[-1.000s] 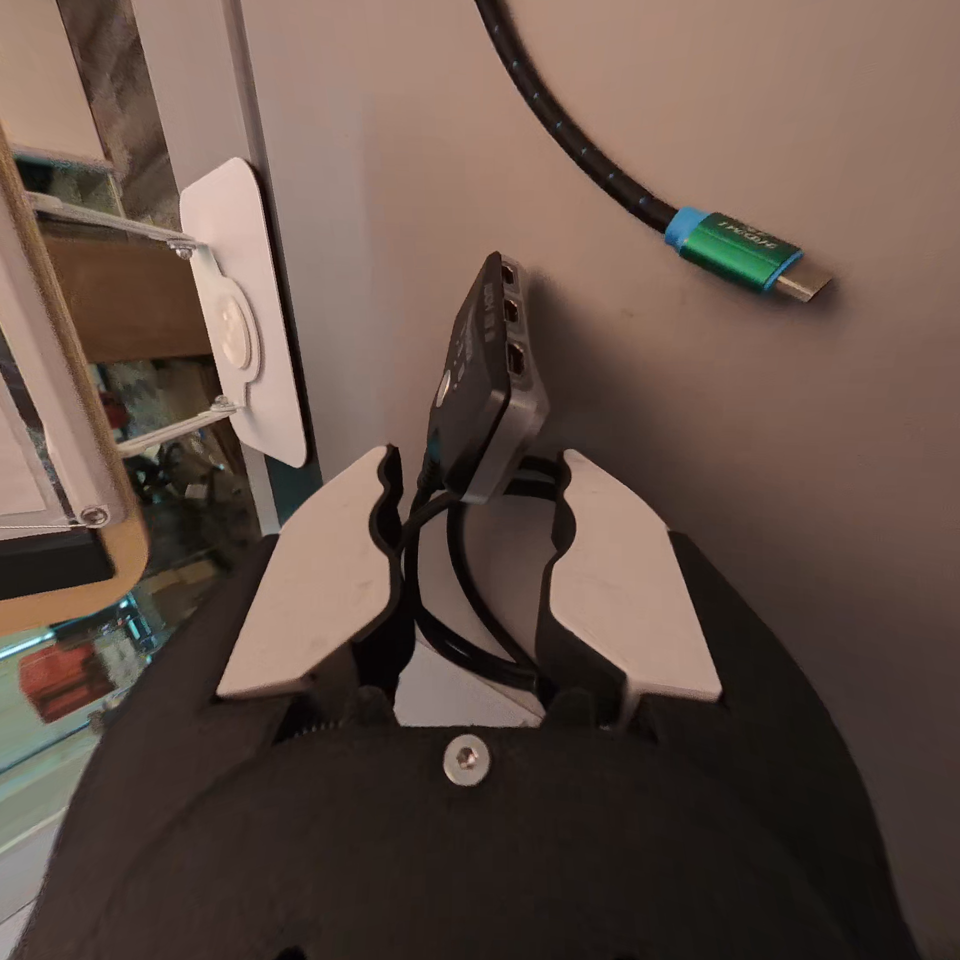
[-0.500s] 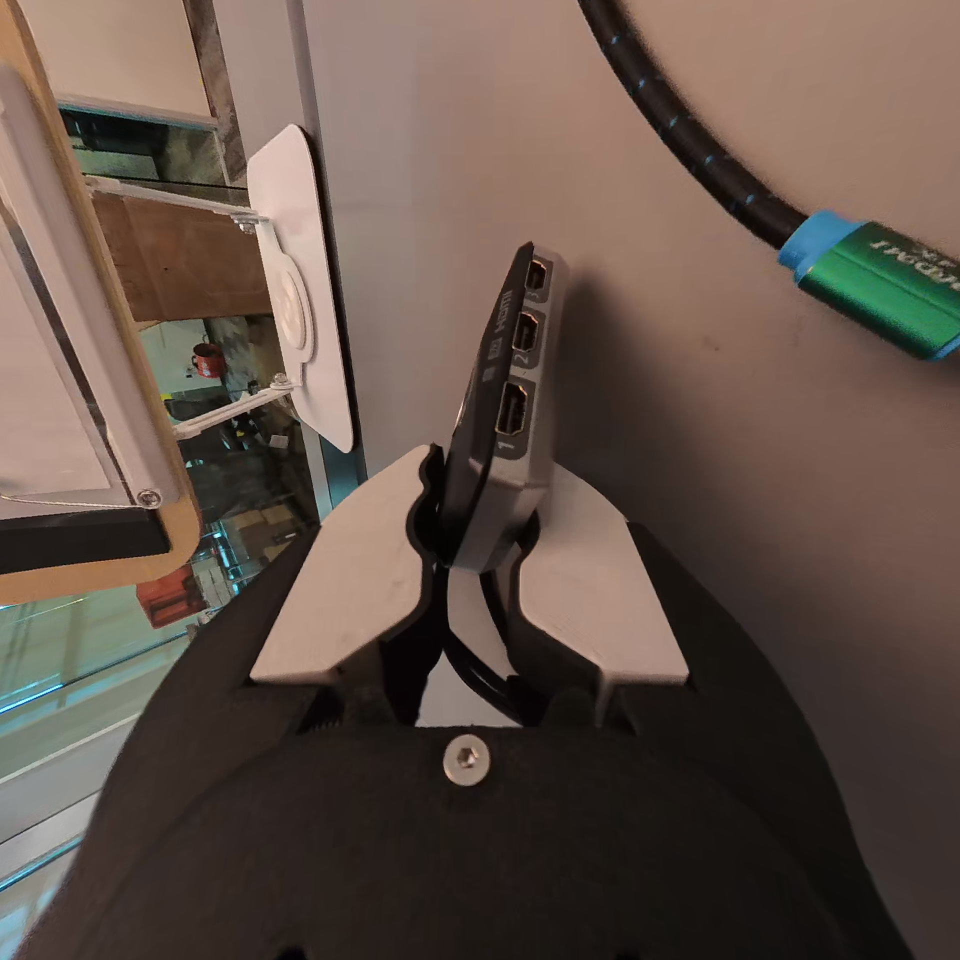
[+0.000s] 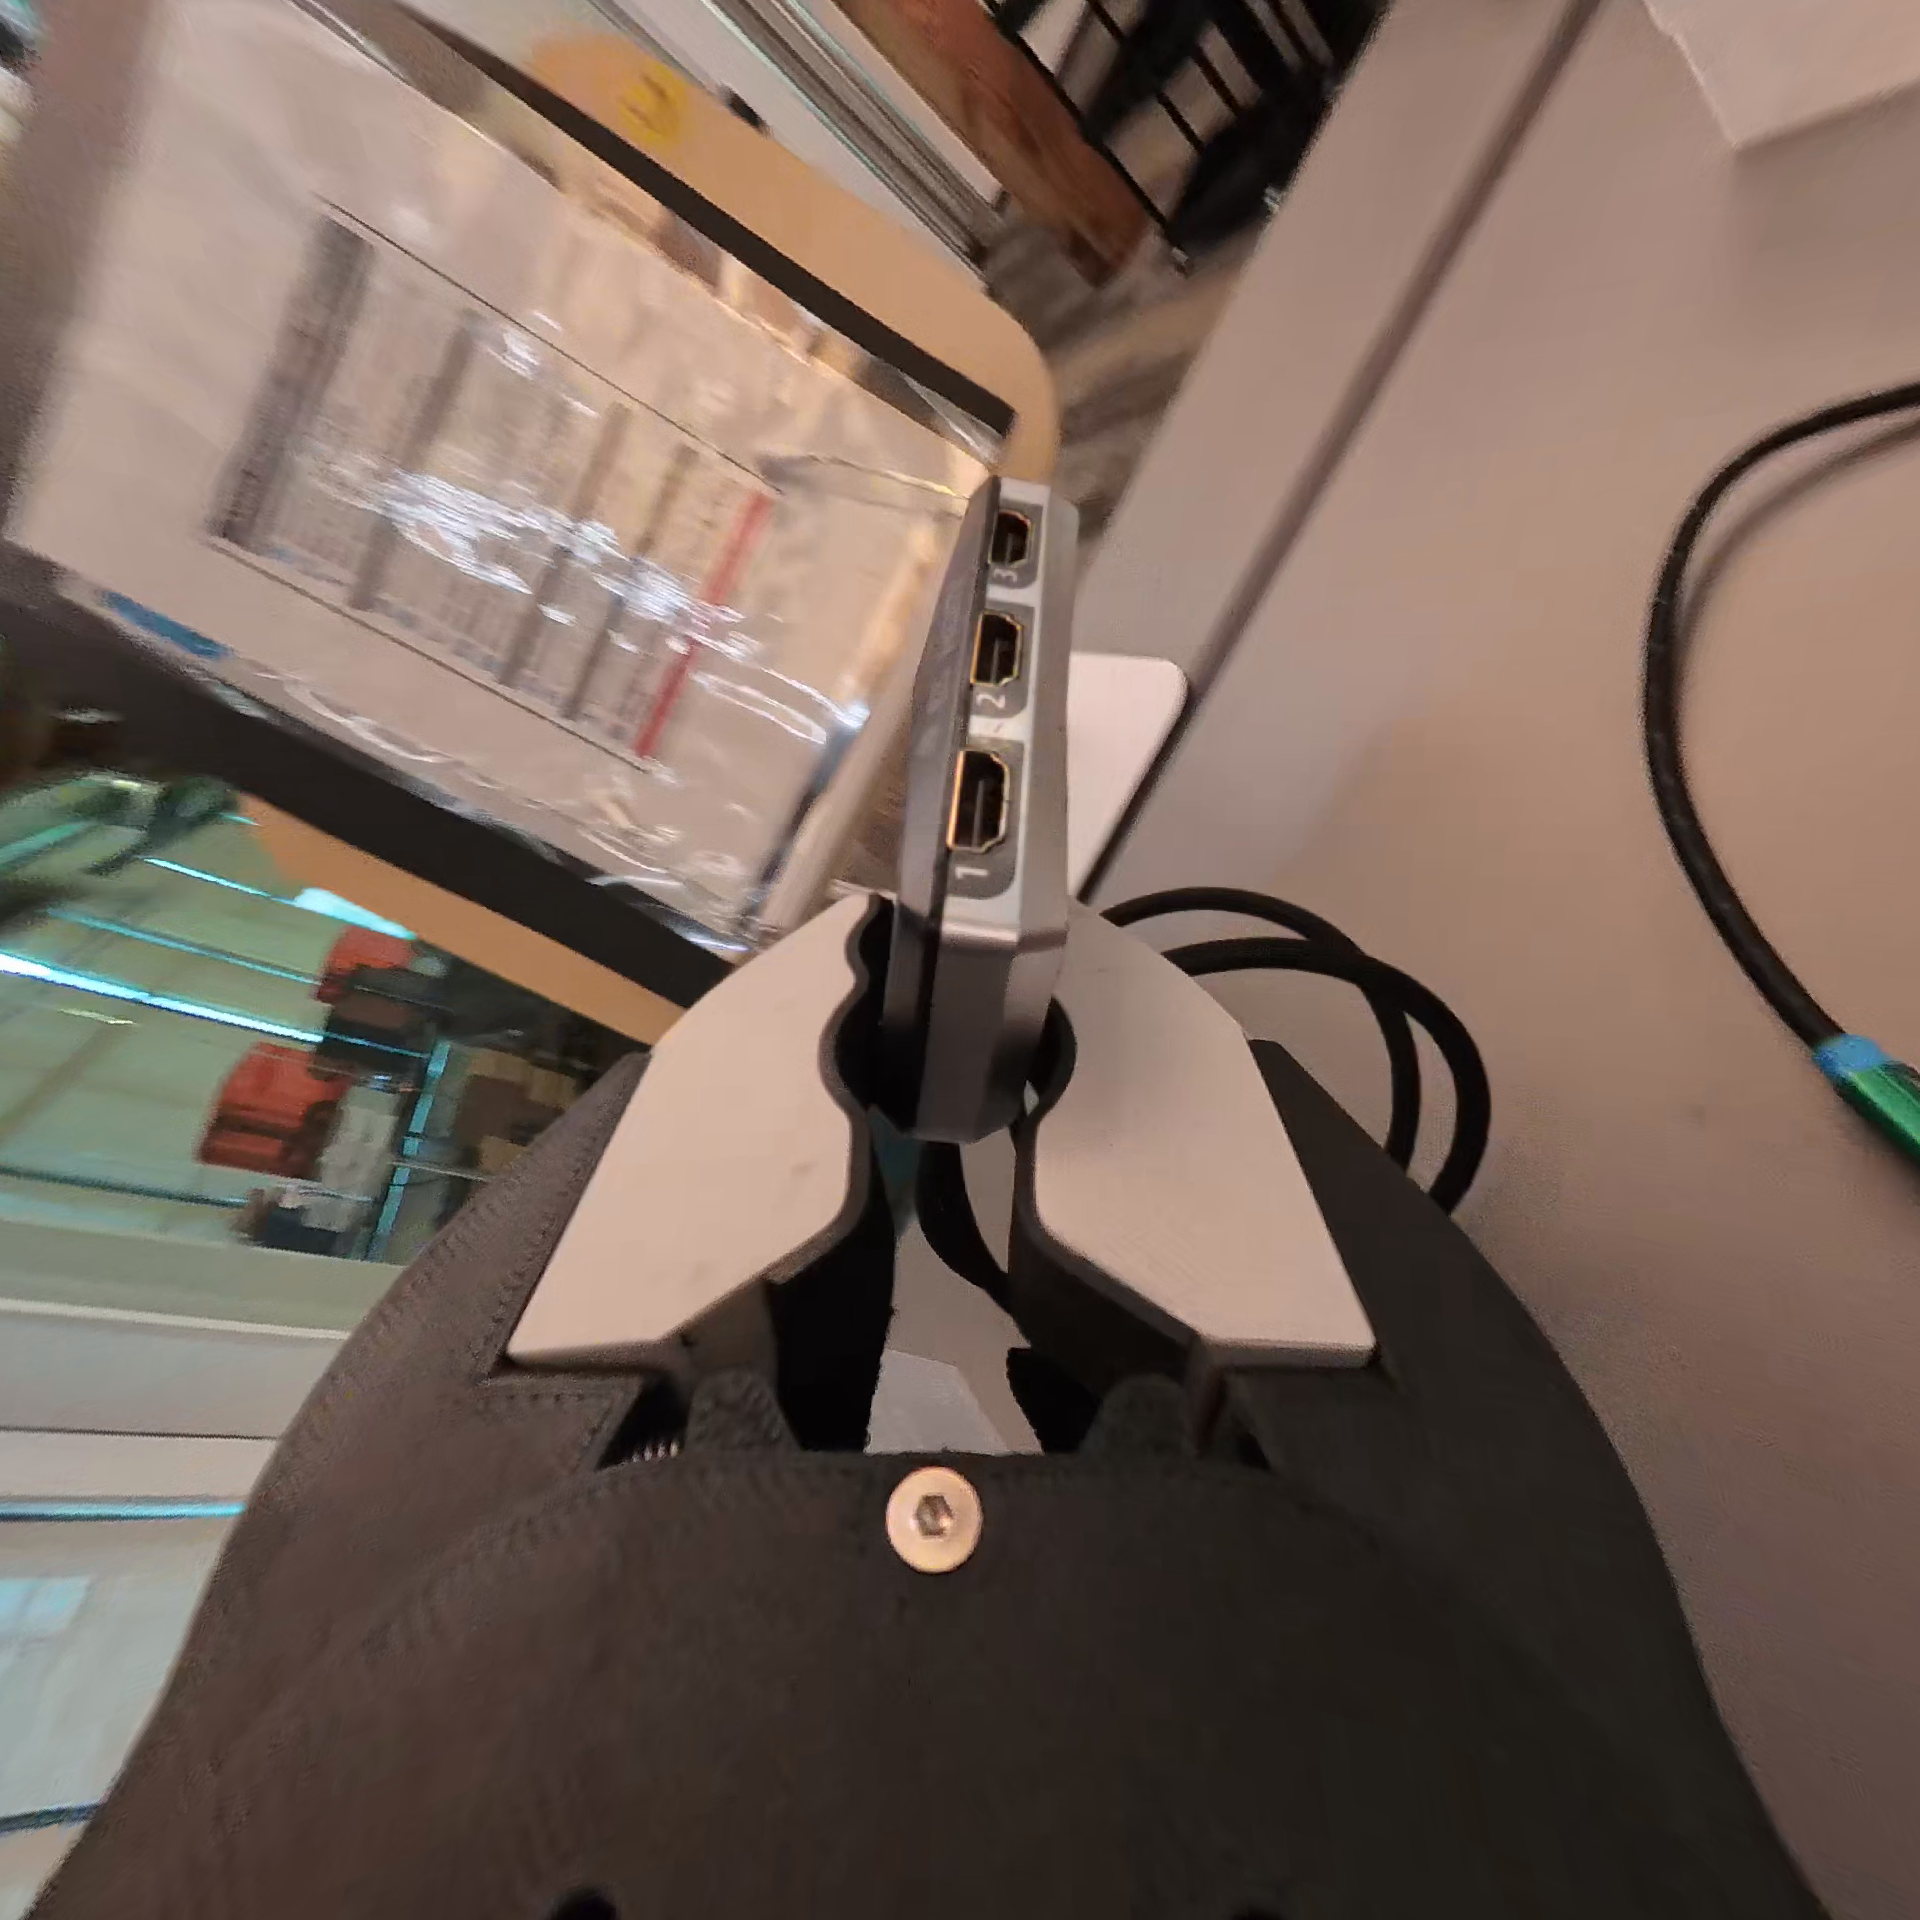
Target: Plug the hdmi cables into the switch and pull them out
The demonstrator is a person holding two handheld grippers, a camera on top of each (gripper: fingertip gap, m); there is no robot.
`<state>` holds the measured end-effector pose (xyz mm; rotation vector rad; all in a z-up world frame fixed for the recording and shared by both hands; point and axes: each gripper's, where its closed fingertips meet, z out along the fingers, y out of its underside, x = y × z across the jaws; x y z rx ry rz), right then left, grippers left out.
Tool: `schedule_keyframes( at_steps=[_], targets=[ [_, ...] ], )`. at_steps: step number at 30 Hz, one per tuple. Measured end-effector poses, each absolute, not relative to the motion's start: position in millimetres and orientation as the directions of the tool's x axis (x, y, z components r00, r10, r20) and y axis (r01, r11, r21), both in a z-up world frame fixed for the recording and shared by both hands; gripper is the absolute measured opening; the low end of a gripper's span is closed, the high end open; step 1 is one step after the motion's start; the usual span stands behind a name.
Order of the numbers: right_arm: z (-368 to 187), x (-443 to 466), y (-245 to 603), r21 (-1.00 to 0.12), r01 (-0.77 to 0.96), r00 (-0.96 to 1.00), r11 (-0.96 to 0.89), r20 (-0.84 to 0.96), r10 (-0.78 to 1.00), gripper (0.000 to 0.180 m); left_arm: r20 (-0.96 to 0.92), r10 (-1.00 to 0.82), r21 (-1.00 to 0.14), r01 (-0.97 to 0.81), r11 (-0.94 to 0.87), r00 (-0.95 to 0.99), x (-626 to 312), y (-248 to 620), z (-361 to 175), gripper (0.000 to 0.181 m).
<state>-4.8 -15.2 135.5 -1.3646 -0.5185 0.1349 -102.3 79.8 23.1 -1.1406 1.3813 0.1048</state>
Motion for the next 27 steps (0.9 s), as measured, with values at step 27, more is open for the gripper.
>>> schedule_keyframes(
  at_steps=[27],
  targets=[
    [106, -70, 12, -0.987, -0.132, 0.828, 0.086, -0.062, 0.557, 0.022, -0.909, -0.185, -0.399, -0.653, 0.644, 0.373, -116, 55, 83, 0.021]
  ],
)
